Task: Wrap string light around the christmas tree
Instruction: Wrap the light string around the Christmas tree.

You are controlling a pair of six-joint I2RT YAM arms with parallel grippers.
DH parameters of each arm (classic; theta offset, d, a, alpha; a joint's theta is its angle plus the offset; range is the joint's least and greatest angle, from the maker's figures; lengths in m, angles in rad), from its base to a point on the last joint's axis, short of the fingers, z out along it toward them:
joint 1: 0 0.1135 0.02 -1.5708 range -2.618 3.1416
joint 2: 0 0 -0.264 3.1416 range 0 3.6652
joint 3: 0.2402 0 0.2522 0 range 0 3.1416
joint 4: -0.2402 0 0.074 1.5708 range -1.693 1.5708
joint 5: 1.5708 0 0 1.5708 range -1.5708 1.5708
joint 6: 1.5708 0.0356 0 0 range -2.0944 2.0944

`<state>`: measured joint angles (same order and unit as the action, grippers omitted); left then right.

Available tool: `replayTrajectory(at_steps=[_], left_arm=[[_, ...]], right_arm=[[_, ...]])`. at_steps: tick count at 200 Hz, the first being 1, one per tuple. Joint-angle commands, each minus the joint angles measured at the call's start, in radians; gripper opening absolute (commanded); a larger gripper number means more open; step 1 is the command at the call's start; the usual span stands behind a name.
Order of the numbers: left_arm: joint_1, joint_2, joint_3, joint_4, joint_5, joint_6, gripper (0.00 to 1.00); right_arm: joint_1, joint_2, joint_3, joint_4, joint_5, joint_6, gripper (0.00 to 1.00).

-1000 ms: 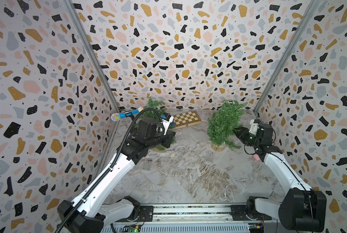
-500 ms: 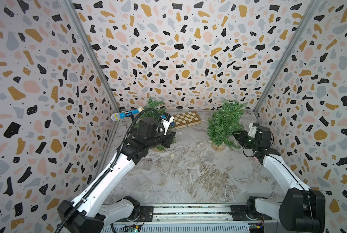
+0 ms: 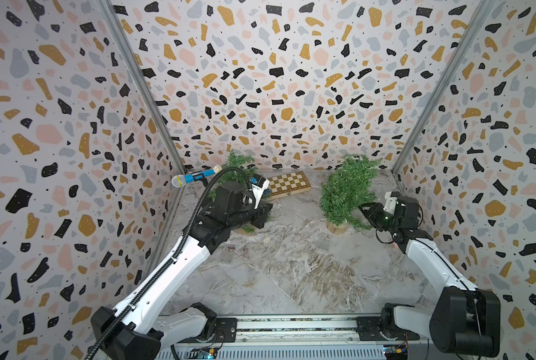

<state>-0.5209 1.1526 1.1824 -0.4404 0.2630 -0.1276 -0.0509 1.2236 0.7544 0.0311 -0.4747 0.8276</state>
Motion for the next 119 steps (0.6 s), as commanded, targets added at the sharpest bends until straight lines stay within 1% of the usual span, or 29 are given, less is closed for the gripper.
replayTrajectory(at_steps=[1, 26, 52, 62, 81, 92, 119], left_arm=[[-0.004, 0.001, -0.013, 0.046, 0.014, -0.013, 0.00], [-0.005, 0.003, -0.015, 0.051, 0.021, -0.018, 0.00], [-0.005, 0.005, -0.022, 0.064, 0.026, -0.027, 0.00], [-0.005, 0.006, -0.022, 0.068, 0.029, -0.029, 0.00], [-0.007, 0.004, -0.022, 0.065, 0.031, -0.029, 0.00], [-0.007, 0.001, -0.020, 0.058, 0.027, -0.024, 0.00], [-0.007, -0.001, -0.020, 0.055, 0.015, -0.016, 0.00]], right_arm=[[0.008, -0.010, 0.012, 0.037, 0.015, 0.024, 0.37], [0.009, -0.042, 0.000, 0.076, 0.036, 0.053, 0.36], [0.008, -0.013, 0.009, 0.093, 0.043, 0.053, 0.35], [0.006, 0.005, 0.007, 0.101, 0.048, 0.049, 0.31], [-0.010, 0.018, -0.006, 0.119, 0.031, 0.050, 0.21], [-0.020, -0.003, -0.008, 0.110, 0.028, 0.045, 0.15], [-0.057, -0.074, 0.047, 0.012, 0.060, -0.032, 0.05]])
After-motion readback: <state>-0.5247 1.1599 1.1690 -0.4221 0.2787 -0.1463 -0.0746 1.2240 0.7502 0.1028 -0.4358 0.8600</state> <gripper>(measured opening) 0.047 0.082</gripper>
